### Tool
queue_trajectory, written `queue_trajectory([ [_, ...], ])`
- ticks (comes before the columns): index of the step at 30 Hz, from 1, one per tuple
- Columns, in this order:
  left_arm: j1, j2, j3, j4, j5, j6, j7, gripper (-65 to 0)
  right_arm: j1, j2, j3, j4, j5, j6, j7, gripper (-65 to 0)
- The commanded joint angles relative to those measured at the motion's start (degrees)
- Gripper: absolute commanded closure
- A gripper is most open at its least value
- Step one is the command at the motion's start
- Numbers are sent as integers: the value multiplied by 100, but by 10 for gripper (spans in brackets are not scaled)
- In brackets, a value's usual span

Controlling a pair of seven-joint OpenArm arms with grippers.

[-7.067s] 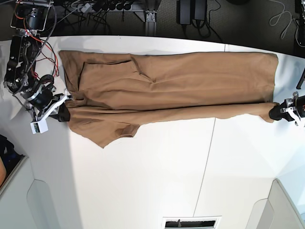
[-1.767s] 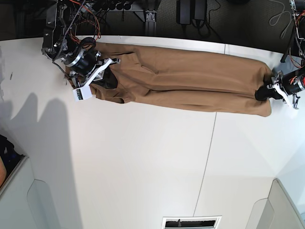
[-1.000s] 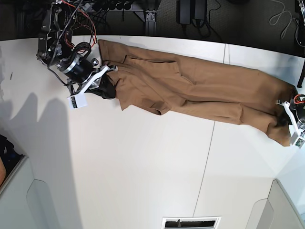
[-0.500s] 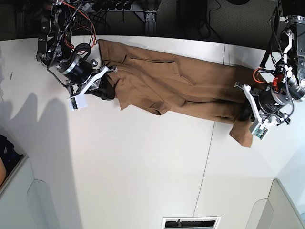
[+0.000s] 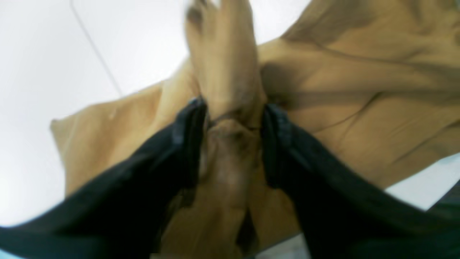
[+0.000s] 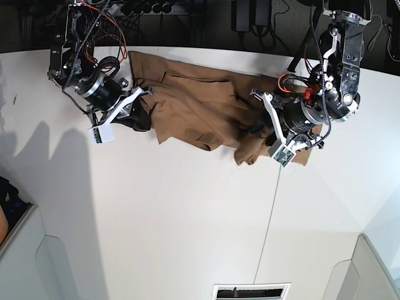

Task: Layout the t-shirt on the table in an organized manner, then fold the t-shirt properly
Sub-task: 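Grasp the shirt end with the left gripper and fold it toward the right gripper, then press the folded end flat with the left gripper and release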

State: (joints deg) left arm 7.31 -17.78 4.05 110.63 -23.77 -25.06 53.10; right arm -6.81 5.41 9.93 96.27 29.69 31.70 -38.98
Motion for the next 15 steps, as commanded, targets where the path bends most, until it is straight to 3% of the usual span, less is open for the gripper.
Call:
queue_trajectory([
  [1,-57,-33,-26,94,-177,0,-72,-319,61,26,11,111,92,22,157,0],
  [4,-57,-33,-26,94,-564,-127,7,-321,66,26,13,114,118,22,157,0],
  [10,-44,-31,-26,107,-2293,-1049,396,-320,76,26,72,306,293,22,144,-215],
  [13,-61,-35,-68,188,-2518,-1261,391,-320,74,26,221,562,295,7,31,-302],
  [15,-66,-37,-214,247,-2496,-1314,369,-320,74,28,374,732,378,2,-94,-315],
])
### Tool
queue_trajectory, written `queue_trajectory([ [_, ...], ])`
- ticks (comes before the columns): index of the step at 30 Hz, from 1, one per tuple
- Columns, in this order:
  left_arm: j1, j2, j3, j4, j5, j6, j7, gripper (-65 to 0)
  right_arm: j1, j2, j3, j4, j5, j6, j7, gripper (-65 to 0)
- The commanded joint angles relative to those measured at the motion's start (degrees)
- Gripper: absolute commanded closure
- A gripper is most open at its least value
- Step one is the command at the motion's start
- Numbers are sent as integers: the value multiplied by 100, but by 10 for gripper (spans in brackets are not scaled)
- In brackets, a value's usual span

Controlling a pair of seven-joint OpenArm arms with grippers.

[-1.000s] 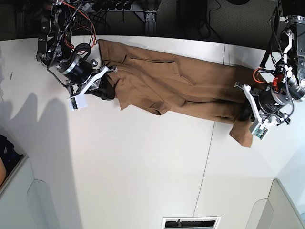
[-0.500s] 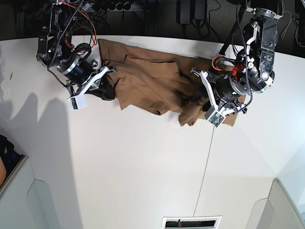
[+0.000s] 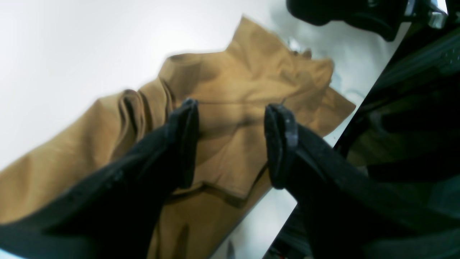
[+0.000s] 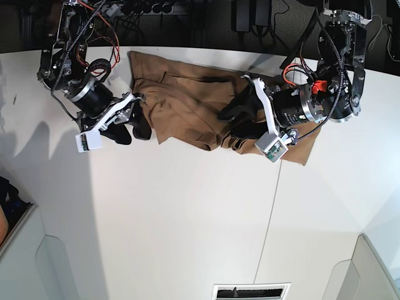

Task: Layout the t-shirt on the table in an organized manner, then fold the t-shirt properly
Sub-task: 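Press the folded end flat with the left gripper and release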

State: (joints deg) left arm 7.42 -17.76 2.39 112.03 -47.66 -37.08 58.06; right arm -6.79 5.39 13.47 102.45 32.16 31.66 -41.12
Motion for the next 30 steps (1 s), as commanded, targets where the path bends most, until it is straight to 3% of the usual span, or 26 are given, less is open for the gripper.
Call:
queue_trajectory([
  [1,-76,-39,-210,114,-94,-111,-153,-317,74,31,98,160,175,7,57,-315],
  [4,-74,-52,-898,111,70,-118,-442,-239,39,31,291,136,188,4,4,-314],
  [7,-72,-140,-1445,76,339,-155,-645,-23,-79,31,367,120,170,4,-7,-314],
  [8,-70,-203,-1515,31,437,-162,-645,0,-125,31,367,120,164,4,-4,-314],
  [13,114,-330,-1478,-498,782,-292,-647,0,-251,31,367,111,-9,7,13,-312],
  [20,402,-286,-1447,-1003,1270,-292,-1266,0,-247,31,365,92,-22,4,15,-312],
  [26,402,-249,-1403,-997,271,-292,-988,0,-247,31,367,90,-26,4,15,-312],
  [30,407,44,-966,-999,-138,-292,-667,0,-245,31,367,11,-122,-76,17,-313],
])
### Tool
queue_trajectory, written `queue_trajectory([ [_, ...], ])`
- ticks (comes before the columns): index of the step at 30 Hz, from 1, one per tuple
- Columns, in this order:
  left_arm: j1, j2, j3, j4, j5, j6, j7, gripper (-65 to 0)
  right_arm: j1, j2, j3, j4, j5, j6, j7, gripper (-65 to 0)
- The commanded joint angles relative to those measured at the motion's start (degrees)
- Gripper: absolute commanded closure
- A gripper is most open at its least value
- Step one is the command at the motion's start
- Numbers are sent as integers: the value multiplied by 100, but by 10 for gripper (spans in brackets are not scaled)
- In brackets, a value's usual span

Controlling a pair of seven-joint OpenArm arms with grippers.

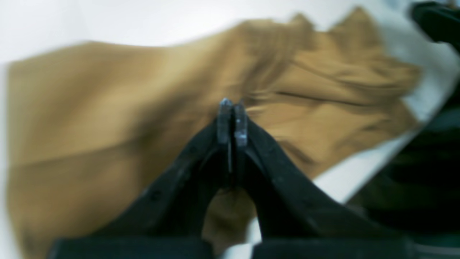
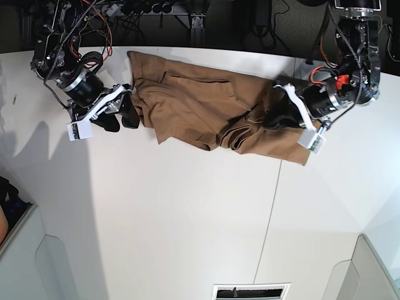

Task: Layout the t-shirt on the table in an organized manner, then fold the t-shirt properly
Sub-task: 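Press the folded end flat with the left gripper and release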

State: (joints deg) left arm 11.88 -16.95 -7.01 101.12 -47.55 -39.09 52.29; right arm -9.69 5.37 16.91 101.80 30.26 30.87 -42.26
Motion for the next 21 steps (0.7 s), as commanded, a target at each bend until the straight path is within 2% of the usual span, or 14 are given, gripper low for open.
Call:
queue_trajectory([
  [1,-39,52,140,92,-131,-91,-20,0,44,33,24,44,24,-70,131,-315],
  [2,-39,131,306,92,-103,-91,11,0,44,35,24,2,11,-116,129,-320],
  [6,-48,293,739,92,-70,-91,9,0,-109,33,22,-234,129,-111,127,-442],
  [7,-48,297,765,92,-76,-91,-33,0,-184,33,22,-304,210,-109,120,-449],
  [10,-83,297,769,92,-278,-91,-133,0,-442,26,22,-492,595,-81,39,-449],
  [17,-138,278,767,518,-723,-91,94,0,-763,7,22,-509,833,-59,50,-449],
  [21,-140,131,654,997,-710,-91,94,0,-688,-212,22,-511,855,-57,131,-449],
])
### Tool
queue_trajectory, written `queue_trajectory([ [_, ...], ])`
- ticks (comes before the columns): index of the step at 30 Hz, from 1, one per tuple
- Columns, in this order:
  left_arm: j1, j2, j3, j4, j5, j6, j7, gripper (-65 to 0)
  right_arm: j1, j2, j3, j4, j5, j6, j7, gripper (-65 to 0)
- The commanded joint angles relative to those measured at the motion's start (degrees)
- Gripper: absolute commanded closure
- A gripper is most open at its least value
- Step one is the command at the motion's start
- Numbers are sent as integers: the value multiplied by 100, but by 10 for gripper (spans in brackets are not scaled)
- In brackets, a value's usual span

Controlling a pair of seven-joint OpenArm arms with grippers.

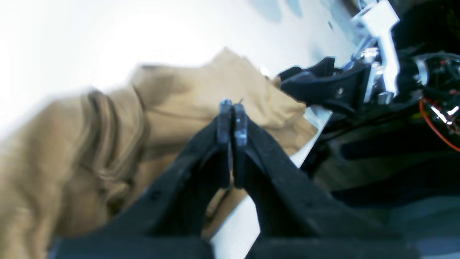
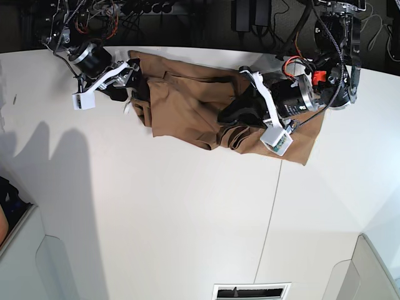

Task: Layout the t-shirt on the table in an organized manner, then fold the t-shirt properly
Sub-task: 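Press the folded end flat with the left gripper and release, then grasp the other shirt end with the right gripper and fold it over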

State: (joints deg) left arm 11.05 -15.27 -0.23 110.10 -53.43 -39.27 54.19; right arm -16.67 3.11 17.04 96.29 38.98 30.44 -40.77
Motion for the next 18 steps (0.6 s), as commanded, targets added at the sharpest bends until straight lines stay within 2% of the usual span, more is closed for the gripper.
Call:
queue_trajectory([
  [1,-55,-72,-111,175,-122,-73,-96,0,31,-68,9,37,-15,-13,-13,-449],
  [5,-55,-109,-632,245,-94,-73,-96,0,90,-328,-76,33,-39,-13,-15,-449],
  [8,-50,-118,-1126,238,249,-73,-76,0,107,-328,-313,33,-125,-15,-13,-447],
  [11,70,-334,-1488,83,330,-73,-83,0,107,-328,-505,33,-302,-20,155,-424],
  [12,131,-409,-1565,-26,308,-73,-90,0,107,-328,-544,33,-354,-20,247,-376],
  [13,186,-468,-1620,-138,310,-73,-105,0,107,-328,-566,33,-420,-20,396,-296],
  [15,264,-507,-1681,-363,313,-73,-125,0,116,-326,-579,33,-562,-20,737,-66],
  [16,262,-507,-1683,-468,317,-73,-122,0,151,-319,-579,33,-647,-17,828,0],
  [18,260,-507,-1683,-597,317,-73,-138,0,302,-280,-546,33,-903,-9,815,0],
])
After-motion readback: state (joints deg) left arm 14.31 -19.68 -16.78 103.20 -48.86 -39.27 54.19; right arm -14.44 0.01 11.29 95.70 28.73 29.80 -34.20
